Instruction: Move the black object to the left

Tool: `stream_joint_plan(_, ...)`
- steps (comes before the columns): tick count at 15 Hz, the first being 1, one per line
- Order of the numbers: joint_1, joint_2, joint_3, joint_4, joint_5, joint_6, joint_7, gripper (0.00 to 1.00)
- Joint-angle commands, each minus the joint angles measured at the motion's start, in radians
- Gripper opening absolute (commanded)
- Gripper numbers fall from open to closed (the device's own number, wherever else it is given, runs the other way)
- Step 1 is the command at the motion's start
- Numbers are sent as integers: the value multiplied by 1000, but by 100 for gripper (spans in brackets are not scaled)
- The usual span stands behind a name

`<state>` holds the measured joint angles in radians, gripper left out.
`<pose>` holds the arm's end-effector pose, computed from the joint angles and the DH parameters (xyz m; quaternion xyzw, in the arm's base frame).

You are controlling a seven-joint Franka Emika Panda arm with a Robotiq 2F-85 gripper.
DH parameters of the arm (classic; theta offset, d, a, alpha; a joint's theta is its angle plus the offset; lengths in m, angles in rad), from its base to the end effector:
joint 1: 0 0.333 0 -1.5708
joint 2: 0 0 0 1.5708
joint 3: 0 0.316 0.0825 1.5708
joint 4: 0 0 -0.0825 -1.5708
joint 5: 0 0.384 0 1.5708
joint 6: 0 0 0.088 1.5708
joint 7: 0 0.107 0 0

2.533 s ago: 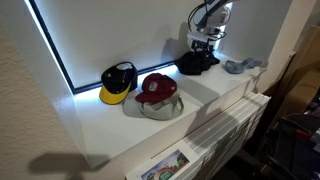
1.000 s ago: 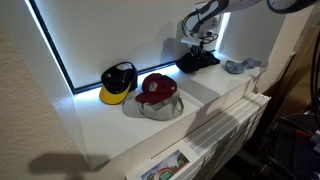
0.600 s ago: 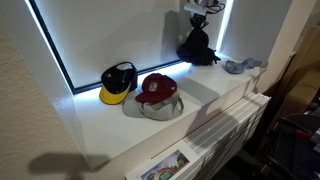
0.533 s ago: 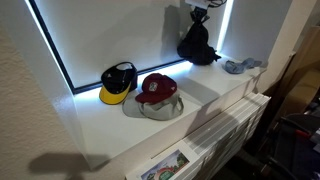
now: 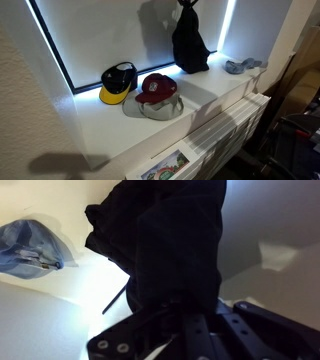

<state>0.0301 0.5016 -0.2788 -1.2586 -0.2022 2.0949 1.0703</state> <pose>0.7187 -0.1421 0.5197 0.8047 -0.5456 0.2219 0.0744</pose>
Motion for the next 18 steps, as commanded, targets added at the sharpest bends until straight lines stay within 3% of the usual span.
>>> stream_joint_plan(1,148,-19,3,-102,-232,-9,112,1)
stream_joint_plan(5,294,79,37,-86,-468,-114,260,1)
stream_joint_plan(11,366,197,142,-18,-601,-230,303,1)
stream_joint_plan(13,314,142,219,-54,-528,-126,240,1)
stream_joint_plan(18,227,-33,280,-75,-361,-47,20,1)
